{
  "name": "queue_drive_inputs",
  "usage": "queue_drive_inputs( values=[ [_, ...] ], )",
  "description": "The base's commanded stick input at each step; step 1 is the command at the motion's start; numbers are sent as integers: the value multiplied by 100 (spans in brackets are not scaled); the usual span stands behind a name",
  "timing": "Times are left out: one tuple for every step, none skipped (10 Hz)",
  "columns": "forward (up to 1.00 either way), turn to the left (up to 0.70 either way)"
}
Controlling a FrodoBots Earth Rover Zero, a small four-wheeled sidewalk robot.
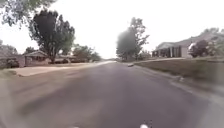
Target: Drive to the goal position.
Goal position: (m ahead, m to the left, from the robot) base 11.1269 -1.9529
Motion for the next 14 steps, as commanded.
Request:
queue_drive_inputs(
  values=[
    [100,0],
    [100,0],
    [100,0],
    [100,0],
    [100,0],
    [100,0],
    [100,0],
    [100,0],
    [100,0],
    [100,0],
    [100,0],
    [100,0],
    [100,0],
    [100,0]
  ],
)
